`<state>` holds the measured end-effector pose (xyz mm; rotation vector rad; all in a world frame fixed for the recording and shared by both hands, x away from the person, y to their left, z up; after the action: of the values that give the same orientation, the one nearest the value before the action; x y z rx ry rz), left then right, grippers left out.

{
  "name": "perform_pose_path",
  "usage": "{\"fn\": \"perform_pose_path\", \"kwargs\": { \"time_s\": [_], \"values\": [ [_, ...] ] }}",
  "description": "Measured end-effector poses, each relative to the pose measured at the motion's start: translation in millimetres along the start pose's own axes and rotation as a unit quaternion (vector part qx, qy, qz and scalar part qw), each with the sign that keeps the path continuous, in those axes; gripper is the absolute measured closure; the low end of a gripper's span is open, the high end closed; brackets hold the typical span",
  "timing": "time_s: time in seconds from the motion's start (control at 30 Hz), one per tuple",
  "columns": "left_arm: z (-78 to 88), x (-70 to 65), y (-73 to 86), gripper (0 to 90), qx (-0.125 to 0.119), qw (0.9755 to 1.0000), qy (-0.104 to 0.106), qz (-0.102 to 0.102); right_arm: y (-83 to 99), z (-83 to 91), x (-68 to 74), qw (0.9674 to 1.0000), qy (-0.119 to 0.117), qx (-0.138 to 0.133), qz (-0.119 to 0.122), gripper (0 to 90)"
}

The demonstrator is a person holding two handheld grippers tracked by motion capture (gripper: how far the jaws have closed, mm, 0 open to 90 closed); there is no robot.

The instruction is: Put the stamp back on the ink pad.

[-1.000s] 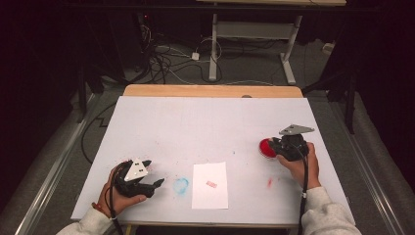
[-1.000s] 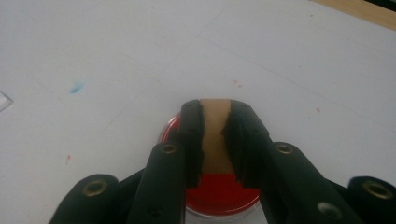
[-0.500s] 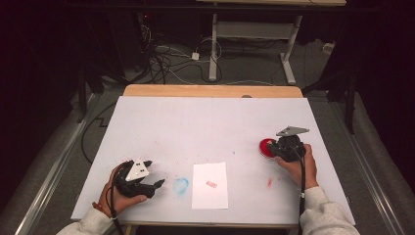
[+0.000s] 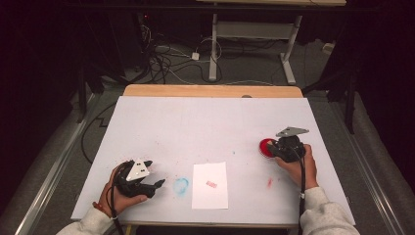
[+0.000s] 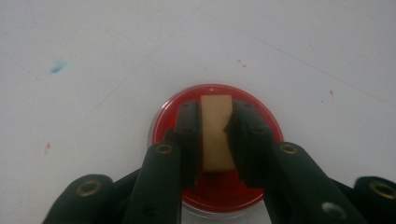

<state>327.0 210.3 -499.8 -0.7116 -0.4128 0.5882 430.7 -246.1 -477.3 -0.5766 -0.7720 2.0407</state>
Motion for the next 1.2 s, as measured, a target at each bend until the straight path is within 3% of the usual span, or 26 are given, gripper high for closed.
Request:
{"fn": "perform_pose_path", "kwargs": {
  "time_s": [0.43,0.67,1.07,1.2],
  "values": [
    [0.0,0.2,-0.6,22.0,0.0,1.0,-0.001,0.0,-5.5,11.5,-0.5,0.9996,0.002,-0.024,-0.013,59.1],
    [-0.1,0.2,-0.7,22.0,-0.001,1.0,-0.001,0.0,-10.8,20.4,-0.1,0.9985,0.002,-0.051,-0.02,48.1],
    [1.0,0.7,-0.8,21.9,-0.003,1.0,-0.003,0.001,-22.7,39.2,10.4,0.9931,0.022,-0.115,-0.011,24.7],
    [1.4,0.7,-0.9,21.9,-0.004,1.0,-0.003,0.001,-26.0,45.7,14.9,0.9911,0.018,-0.132,-0.005,20.4]
  ]
}}
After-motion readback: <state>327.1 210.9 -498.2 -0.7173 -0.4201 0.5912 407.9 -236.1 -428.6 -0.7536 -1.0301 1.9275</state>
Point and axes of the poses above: each handheld gripper's, and its own axes: z roughly backward along the jaws, y roughly out of its underside, x roughly to its left, the point moved 3 cm from there along -z, roughly forward along the jaws
